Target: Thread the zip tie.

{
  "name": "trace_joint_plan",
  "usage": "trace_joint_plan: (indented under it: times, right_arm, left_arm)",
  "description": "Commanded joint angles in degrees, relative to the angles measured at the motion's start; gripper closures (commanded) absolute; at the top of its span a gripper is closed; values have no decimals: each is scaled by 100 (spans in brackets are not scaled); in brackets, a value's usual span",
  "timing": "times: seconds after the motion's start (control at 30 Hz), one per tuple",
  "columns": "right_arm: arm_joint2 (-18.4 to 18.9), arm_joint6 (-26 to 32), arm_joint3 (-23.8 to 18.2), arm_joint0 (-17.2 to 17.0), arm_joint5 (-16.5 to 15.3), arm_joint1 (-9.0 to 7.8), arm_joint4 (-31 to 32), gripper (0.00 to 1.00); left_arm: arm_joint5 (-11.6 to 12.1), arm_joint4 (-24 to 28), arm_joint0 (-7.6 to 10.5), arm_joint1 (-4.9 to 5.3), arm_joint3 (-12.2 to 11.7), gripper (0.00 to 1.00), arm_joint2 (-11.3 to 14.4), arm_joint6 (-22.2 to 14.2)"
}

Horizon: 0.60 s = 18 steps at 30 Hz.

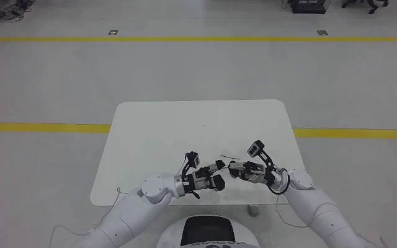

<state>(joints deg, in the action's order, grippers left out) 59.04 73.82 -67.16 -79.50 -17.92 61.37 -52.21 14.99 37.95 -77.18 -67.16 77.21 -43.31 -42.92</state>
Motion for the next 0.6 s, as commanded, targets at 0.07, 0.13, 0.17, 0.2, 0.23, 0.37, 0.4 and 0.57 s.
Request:
trace_joint_plan:
  times: [0.07,0.13,0.17,0.2,0.23,0.37,0.4,0.57]
  right_arm:
    - [-18,23,22,19,45,25,-10,100]
    - [-28,31,32,30,55,37,-4,100]
    - [-30,33,39,36,56,44,1,100]
    - [-32,37,44,39,60,49,3,100]
    - [-33,38,50,43,64,53,8,100]
    - [-43,29,79,62,100,73,50,100]
    - [-44,28,89,68,105,79,57,100]
    - [-34,42,129,83,104,102,45,100]
  left_arm:
    - [13,4,7,-1,0,0,7,-19]
    - [21,12,9,-1,-6,0,7,-24]
    - [23,16,10,-1,-9,0,8,-24]
    - [23,20,11,-2,-10,0,9,-26]
    - [24,25,12,-2,-12,0,10,-29]
    - [30,51,21,-3,-28,0,10,-51]
    - [32,56,25,-3,-33,0,11,-60]
    - [28,80,44,-4,-69,0,10,-96]
